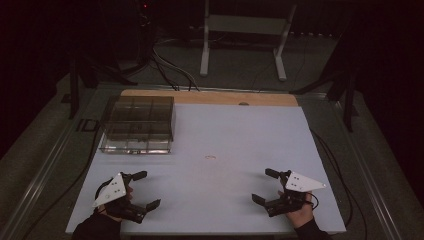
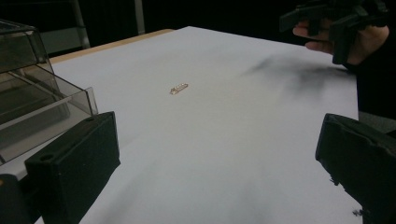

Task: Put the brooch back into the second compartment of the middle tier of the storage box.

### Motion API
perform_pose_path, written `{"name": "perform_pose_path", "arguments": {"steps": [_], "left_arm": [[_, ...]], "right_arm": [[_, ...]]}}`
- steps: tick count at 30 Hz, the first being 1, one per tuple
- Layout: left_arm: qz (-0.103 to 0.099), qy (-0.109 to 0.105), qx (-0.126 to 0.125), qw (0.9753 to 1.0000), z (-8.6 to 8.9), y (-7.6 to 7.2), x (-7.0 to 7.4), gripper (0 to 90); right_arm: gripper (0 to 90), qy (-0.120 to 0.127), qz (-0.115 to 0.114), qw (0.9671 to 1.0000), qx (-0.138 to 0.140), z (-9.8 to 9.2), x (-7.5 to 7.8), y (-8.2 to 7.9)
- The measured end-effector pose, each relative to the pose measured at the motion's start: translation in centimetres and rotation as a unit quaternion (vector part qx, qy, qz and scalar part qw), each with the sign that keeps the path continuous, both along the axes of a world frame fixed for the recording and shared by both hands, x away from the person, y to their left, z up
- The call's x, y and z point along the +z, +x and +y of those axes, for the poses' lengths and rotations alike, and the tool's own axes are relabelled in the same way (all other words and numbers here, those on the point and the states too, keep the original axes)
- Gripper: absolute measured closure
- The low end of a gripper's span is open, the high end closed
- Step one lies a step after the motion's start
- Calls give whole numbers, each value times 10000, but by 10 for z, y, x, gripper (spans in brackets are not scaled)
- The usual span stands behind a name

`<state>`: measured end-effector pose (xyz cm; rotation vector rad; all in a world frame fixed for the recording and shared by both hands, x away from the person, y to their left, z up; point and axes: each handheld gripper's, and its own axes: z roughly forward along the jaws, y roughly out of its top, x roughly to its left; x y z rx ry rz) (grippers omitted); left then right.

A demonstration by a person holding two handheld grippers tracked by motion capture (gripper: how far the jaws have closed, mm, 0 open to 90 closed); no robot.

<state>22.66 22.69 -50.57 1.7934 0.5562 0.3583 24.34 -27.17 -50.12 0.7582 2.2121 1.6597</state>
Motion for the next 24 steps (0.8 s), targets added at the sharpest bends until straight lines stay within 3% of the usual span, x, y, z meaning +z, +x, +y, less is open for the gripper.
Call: {"name": "perform_pose_path", "arguments": {"steps": [17,24], "left_arm": [[46,-29,-1,10000,2,-1,0,3],[38,-18,27,10000,0,1,7,3]], "right_arm": [[0,-44,-43,10000,-28,2,2,1],[0,-81,-62,9999,-55,4,2,0]]}}
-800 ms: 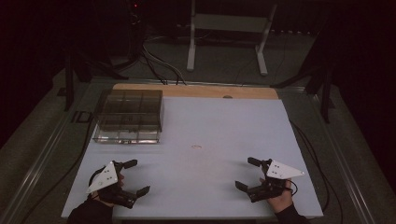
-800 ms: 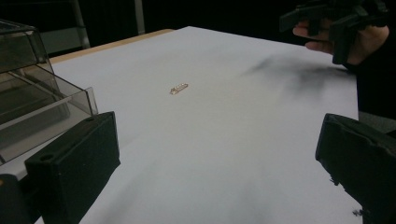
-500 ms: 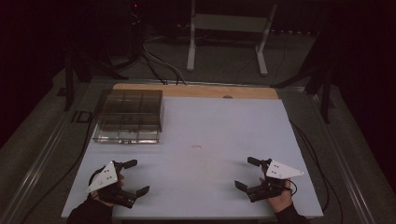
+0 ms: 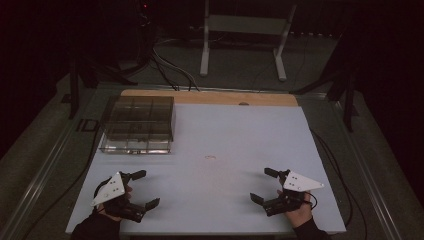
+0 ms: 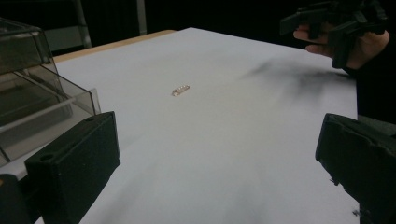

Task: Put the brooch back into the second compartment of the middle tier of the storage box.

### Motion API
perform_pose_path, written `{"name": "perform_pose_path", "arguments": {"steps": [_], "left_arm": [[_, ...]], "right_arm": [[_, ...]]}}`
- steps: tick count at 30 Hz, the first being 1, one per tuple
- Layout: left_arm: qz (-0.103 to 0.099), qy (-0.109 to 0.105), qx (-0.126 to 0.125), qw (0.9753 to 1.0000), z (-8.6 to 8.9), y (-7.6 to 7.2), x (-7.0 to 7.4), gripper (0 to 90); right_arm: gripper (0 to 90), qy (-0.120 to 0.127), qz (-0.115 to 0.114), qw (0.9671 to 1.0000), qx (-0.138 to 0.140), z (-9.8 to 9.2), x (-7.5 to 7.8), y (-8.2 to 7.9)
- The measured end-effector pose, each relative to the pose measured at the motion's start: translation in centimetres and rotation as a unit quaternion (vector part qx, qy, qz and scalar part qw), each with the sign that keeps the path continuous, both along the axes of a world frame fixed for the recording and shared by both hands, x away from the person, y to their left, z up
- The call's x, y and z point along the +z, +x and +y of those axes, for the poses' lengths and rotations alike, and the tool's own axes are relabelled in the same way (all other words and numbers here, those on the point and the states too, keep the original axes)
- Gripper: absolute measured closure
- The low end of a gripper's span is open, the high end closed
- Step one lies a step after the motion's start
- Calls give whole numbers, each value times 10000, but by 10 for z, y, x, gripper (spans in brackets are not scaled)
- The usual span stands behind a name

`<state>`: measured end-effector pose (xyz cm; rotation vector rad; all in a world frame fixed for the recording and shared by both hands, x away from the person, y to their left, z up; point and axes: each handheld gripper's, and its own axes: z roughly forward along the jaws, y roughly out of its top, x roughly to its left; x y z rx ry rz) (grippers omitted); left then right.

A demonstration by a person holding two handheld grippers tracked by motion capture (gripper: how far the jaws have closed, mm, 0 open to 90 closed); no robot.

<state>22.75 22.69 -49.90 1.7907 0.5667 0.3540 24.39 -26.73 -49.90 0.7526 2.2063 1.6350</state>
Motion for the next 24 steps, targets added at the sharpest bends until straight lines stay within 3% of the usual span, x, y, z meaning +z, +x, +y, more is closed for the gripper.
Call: {"name": "perform_pose_path", "arguments": {"steps": [24], "left_arm": [[29,125,-295,9995,-15,20,28,3]], "right_arm": [[0,33,39,10000,-22,0,0,-1]]}}
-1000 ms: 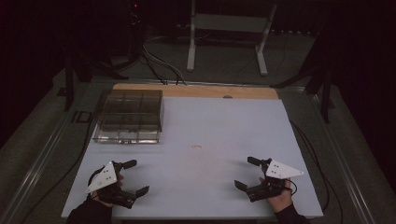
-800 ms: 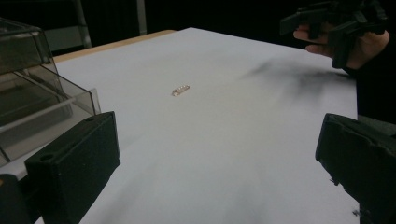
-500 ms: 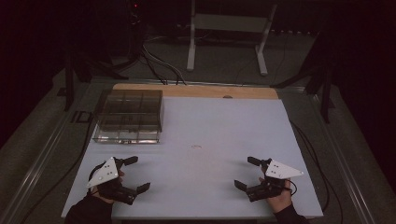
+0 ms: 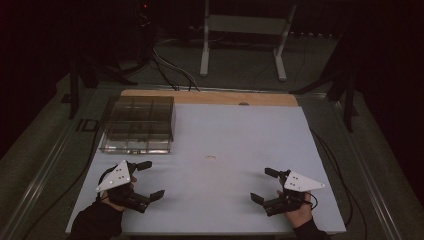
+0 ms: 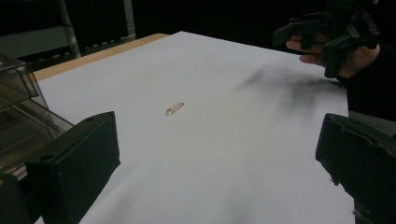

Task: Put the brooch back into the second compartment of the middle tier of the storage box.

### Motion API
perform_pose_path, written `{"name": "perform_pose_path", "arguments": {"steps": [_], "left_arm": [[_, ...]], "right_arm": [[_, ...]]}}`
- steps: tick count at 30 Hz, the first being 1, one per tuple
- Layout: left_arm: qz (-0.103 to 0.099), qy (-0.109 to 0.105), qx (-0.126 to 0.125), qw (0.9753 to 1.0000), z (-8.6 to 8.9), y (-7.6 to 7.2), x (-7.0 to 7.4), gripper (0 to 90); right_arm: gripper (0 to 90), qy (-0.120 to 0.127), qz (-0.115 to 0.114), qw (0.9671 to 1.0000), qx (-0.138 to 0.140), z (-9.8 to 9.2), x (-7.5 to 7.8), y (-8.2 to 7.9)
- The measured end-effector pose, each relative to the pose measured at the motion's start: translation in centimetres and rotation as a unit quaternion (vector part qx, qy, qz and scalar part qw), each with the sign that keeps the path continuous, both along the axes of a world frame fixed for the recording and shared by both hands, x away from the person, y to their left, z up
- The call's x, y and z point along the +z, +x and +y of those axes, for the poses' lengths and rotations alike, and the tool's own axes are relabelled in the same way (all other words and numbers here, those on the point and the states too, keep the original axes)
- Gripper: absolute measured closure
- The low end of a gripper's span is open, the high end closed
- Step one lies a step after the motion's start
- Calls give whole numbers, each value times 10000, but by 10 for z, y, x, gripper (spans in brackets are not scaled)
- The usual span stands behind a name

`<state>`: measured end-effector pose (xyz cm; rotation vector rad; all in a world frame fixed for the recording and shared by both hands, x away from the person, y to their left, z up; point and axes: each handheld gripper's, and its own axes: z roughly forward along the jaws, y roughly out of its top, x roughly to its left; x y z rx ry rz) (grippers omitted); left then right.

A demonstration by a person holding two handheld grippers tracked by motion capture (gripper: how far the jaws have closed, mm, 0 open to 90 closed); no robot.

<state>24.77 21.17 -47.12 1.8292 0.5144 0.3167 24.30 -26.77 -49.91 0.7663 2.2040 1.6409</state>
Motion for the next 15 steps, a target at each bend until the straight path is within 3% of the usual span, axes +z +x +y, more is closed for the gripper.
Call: {"name": "perform_pose_path", "arguments": {"steps": [15], "left_arm": [[51,-8,-149,9999,-13,12,7,3]], "right_arm": [[0,15,31,10000,16,0,0,0]]}}
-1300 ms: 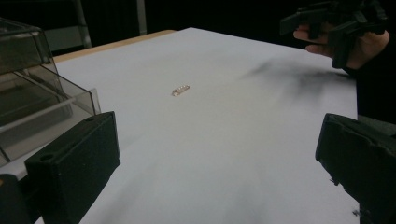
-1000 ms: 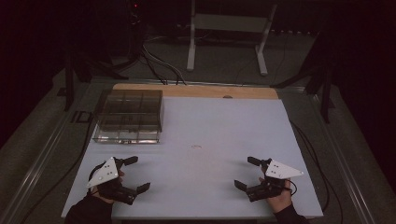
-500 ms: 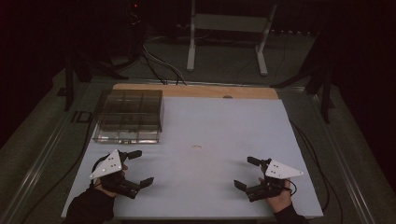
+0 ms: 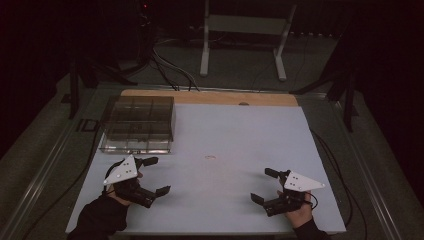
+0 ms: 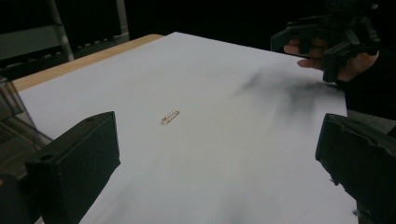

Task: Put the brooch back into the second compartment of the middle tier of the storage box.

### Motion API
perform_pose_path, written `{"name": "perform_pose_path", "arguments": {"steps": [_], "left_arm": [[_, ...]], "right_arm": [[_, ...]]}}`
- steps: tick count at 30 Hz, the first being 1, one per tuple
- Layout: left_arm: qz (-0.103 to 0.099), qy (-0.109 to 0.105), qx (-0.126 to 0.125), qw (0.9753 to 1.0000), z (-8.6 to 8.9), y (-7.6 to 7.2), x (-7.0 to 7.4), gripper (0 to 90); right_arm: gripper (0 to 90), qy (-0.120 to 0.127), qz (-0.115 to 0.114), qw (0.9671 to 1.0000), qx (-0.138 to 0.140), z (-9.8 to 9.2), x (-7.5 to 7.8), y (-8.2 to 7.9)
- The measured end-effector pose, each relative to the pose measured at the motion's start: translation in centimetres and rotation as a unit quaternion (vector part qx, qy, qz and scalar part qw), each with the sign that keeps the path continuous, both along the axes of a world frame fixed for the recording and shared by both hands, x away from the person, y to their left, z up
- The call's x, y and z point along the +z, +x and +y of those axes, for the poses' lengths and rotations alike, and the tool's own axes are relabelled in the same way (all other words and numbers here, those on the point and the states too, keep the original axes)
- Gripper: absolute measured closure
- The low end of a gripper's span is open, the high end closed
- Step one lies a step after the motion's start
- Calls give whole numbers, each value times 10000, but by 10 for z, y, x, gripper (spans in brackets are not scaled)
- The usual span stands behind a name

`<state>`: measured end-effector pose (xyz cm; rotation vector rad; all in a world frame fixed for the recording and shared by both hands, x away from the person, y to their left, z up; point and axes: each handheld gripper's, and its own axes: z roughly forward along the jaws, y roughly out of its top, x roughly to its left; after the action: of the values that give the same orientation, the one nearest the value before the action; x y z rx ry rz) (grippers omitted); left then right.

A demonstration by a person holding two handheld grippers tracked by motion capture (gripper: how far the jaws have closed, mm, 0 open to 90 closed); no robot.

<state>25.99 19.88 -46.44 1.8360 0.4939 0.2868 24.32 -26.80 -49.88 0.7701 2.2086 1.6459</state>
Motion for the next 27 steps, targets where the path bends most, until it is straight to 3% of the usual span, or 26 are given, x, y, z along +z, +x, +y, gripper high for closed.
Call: {"name": "perform_pose_path", "arguments": {"steps": [7,16,27], "left_arm": [[-16,-74,-50,10000,-6,8,4,3],[-20,56,-193,9998,-20,18,7,3],[35,46,-399,9992,-38,29,10,3]], "right_arm": [[0,5,-8,10000,2,0,0,0],[0,-3,9,10000,23,0,-1,1],[0,-17,-1,10000,27,0,-1,1]]}}
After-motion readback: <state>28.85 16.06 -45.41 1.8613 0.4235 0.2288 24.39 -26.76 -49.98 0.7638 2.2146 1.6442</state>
